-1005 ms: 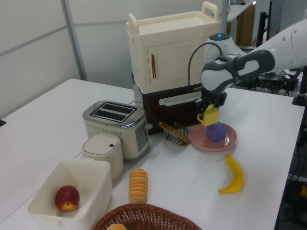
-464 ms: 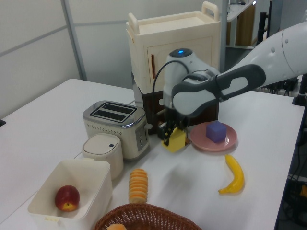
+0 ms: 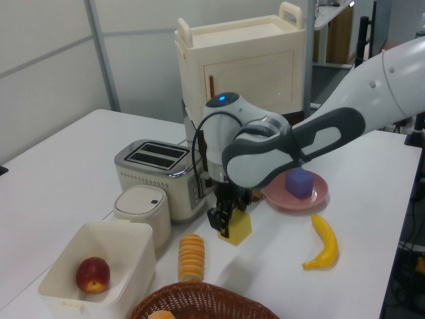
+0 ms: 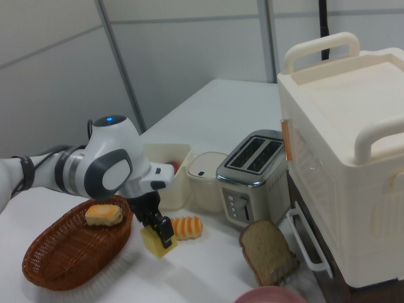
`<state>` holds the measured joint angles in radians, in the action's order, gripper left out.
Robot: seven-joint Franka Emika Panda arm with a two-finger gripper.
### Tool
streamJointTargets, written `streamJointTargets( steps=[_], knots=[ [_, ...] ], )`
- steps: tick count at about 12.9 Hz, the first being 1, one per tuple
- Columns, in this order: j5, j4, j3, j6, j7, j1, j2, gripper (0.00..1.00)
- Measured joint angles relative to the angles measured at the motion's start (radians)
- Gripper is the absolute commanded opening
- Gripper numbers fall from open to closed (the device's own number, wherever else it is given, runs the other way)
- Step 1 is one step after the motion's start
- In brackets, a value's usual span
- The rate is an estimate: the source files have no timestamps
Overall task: Put the yellow cube on the table
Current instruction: 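Lift the yellow cube off the purple block and carry it away from the plate, then lower the yellow cube onto the bare table and open the gripper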
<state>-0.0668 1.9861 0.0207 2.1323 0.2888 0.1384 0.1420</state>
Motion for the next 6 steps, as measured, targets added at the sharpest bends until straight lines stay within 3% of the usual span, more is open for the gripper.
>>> streamJointTargets(
  steps=[6],
  knots=[
    [-0.029,0.005,0.000,0.000,-0.001,0.019,0.056,0.32]
  ],
)
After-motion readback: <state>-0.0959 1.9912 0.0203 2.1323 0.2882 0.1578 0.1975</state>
